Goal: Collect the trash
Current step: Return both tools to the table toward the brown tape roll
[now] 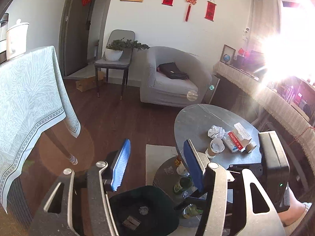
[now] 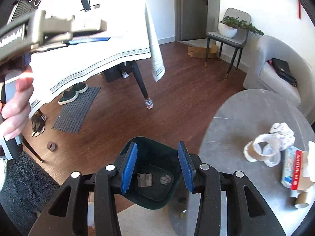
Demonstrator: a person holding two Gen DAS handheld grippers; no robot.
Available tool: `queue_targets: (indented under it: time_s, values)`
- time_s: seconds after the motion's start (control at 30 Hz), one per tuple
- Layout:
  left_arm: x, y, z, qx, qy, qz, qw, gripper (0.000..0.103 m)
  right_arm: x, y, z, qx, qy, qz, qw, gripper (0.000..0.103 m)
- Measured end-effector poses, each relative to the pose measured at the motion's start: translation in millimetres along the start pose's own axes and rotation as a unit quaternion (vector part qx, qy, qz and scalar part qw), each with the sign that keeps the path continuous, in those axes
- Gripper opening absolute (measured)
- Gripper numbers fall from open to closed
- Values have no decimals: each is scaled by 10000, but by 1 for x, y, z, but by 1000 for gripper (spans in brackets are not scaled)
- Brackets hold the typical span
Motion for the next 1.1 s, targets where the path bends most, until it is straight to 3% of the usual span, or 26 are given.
queue_targets:
  time_s: [0.47,0.53,0.83,1.1]
  values:
    - [-7,-75,81,-618,-731,-353,9948,67,-26,56,115,-1022,-458,384,9930,43]
    - [-11,-86,92,-633,-915,-421,9929,72,-35,61,128,-1129,-524,367,9915,44]
    - [-20,-141,118,-631,-1223,-747,9877,77,-77,89,179,-1344,-1009,401,9850,55]
    - [-32,-174,129,-602,-1329,-1038,9838,77,-108,103,210,-1372,-1367,314,9806,55]
Point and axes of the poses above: each gripper's, at about its wrist camera, not at the fingertips, and y roughly against the way its jaws point, z to its right, x to its top, the point moved 6 cm from there along -y, roughly the way its jaws point, and after that the axes turned 8 degrees about -x, right-handed, at the moved point
